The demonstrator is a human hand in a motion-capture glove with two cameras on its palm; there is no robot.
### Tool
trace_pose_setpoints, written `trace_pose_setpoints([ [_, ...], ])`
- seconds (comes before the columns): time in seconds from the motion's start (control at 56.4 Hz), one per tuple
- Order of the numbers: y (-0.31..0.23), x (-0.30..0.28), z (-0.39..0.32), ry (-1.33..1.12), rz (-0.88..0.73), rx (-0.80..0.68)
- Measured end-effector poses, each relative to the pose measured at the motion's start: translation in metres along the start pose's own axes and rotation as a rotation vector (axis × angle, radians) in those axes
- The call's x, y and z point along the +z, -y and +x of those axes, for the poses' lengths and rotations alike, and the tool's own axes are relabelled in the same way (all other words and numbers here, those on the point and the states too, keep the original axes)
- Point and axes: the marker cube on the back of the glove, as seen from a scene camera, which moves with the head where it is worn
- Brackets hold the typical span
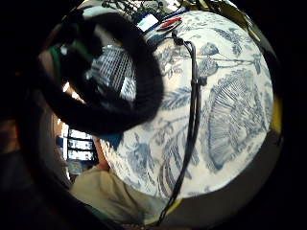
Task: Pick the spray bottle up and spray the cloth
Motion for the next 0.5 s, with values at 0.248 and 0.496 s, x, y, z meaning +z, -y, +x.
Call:
trace_pose_setpoints([
  [0.248, 0.038, 0.002, 0.025, 0.021, 0.223, -0.112],
  [0.496, 0.044, 0.009, 0.023, 0.094, 0.152, -0.034],
])
